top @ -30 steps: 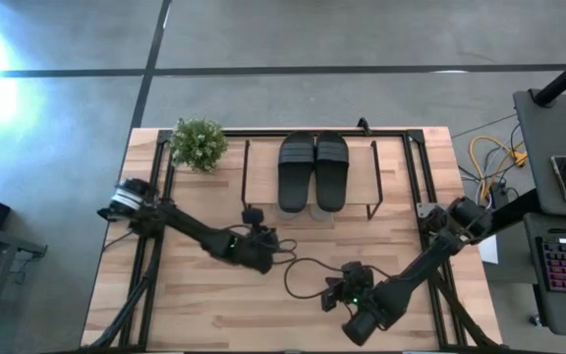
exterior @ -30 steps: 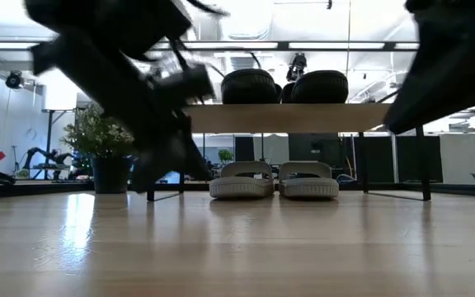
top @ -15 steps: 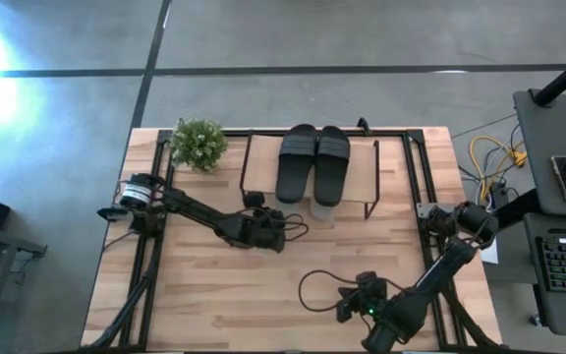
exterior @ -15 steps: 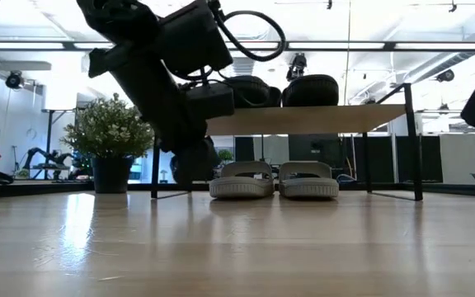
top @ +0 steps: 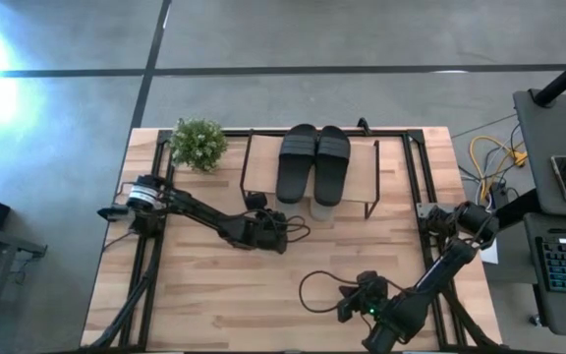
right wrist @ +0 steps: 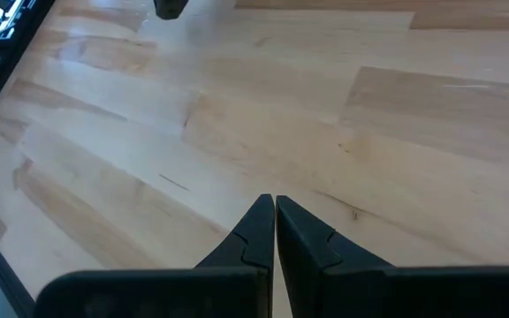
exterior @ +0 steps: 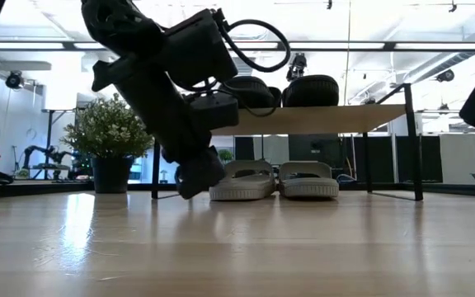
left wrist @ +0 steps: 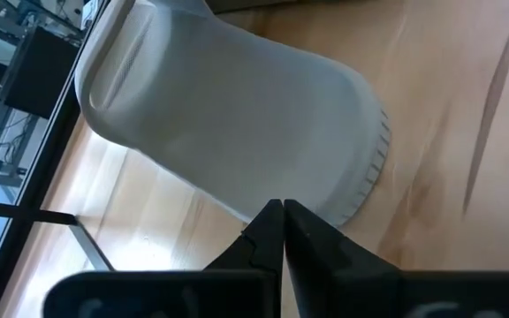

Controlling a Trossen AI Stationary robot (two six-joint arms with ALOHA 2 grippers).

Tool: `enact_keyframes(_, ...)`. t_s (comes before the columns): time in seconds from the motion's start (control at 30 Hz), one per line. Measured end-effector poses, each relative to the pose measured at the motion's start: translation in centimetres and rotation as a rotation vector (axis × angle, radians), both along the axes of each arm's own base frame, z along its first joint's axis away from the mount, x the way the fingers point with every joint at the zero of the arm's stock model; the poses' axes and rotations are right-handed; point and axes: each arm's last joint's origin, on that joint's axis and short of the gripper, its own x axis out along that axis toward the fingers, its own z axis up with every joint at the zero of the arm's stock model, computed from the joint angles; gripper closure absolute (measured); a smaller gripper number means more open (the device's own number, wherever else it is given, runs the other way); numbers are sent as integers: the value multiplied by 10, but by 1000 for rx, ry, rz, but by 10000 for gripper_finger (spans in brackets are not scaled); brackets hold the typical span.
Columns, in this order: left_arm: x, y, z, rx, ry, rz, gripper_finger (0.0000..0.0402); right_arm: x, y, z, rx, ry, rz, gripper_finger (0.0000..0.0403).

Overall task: Pick and place slides into the shelf
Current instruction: Adjust the shelf

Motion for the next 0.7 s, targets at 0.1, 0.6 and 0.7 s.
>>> enact_keyframes(0.1, 4, 0, 2, -6, -29, 4, 402, 0, 0, 0, -1, 1, 1, 394)
enact_keyframes(0.6, 14, 6, 13, 20, -64, -43, 402, 0, 0, 0, 4, -2, -3, 394)
enact_keyframes(0.7, 9, -2, 30, 53, -86, -46, 402, 0, 0, 0, 5, -2, -5, 394)
